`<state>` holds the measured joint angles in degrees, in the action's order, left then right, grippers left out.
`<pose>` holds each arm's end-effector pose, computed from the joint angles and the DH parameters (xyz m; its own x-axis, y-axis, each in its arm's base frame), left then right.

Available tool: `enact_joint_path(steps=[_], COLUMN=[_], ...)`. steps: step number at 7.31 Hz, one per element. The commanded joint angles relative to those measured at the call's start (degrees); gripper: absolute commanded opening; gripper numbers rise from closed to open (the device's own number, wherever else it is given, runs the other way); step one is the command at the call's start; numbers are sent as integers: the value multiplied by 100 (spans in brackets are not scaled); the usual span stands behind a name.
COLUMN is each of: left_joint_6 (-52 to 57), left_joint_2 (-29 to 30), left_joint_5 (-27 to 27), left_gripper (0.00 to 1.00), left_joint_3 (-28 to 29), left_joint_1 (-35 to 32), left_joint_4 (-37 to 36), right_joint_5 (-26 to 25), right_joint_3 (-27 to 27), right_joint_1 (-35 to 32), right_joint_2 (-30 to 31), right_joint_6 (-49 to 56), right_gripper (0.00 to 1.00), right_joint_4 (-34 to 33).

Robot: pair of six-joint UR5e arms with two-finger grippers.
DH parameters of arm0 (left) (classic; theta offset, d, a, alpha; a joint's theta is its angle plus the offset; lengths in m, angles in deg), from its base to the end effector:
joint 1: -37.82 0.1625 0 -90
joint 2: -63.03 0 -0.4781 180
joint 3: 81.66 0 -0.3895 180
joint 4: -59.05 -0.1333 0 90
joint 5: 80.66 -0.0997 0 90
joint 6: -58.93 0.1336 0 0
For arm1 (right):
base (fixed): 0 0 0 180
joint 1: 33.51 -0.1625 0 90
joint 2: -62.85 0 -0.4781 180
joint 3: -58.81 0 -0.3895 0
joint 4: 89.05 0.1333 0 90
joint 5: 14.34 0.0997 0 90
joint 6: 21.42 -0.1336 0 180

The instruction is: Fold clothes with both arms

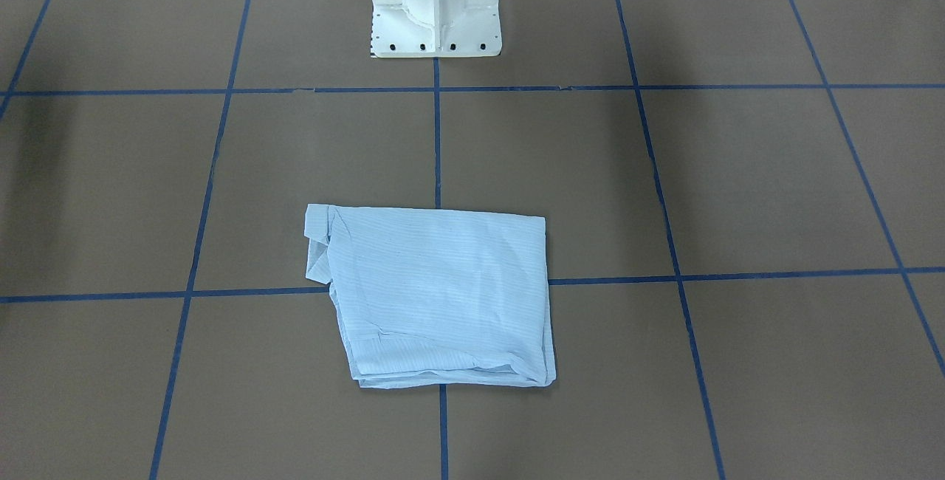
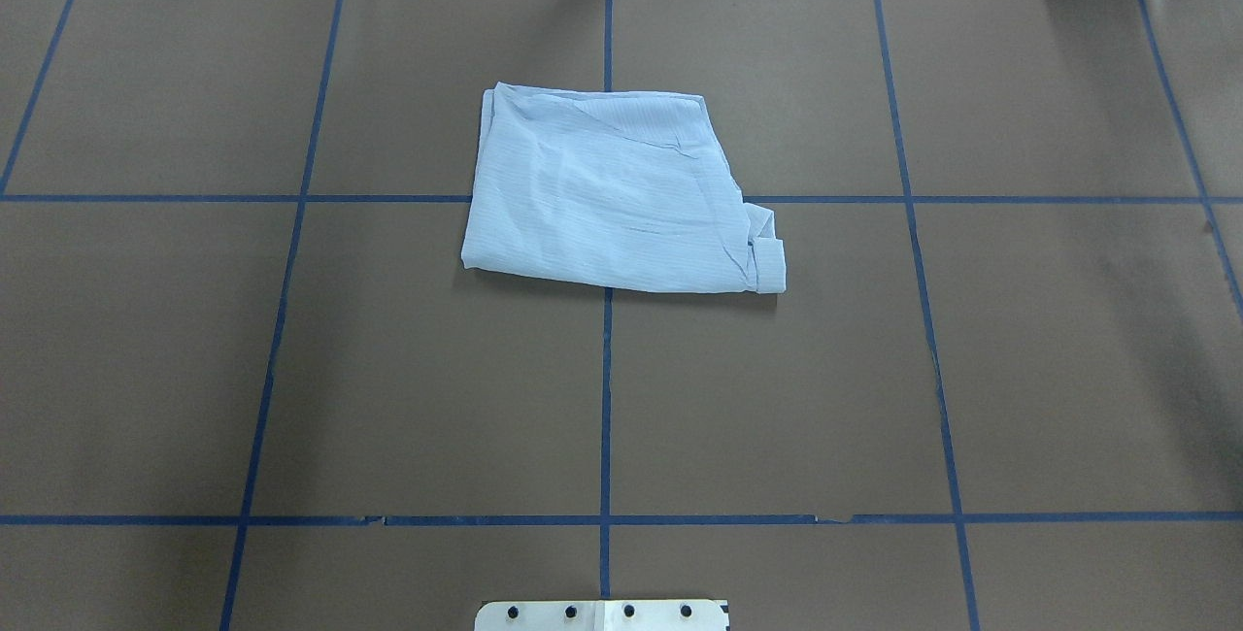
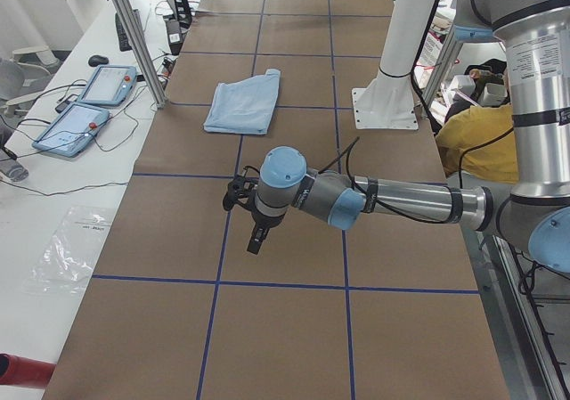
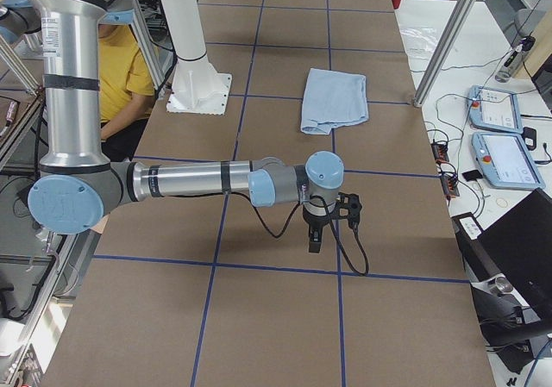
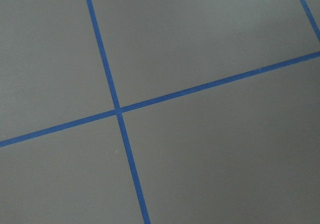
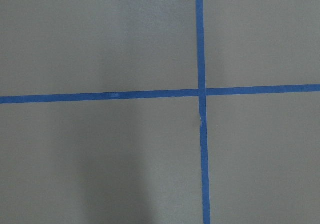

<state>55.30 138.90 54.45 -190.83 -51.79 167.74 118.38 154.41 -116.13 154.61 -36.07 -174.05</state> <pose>-0.0359 -0.4007 0.6381 0.7028 0.2314 -0.6727 0.0383 0.9319 0.3606 -0.0203 -0.4890 0.6960 0.7240 0.0565 0.6874 -0.0581 0.9981 -0.0209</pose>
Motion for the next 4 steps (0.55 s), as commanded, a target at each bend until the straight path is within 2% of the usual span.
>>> enact_joint_path(steps=[1, 4], left_joint_6=[-59, -59], left_joint_2=[41, 86], left_joint_5=[-11, -20], left_gripper=[100, 100], left_joint_3=[-60, -7], left_joint_1=[-162, -223], left_joint_4=[-14, -14], right_joint_5=[-80, -71], right_joint_3=[-181, -113], right_joint_1=[0, 0], right_joint_2=[-26, -62], right_joint_6=[15, -12], right_gripper=[100, 100], right_joint_4=[114, 124])
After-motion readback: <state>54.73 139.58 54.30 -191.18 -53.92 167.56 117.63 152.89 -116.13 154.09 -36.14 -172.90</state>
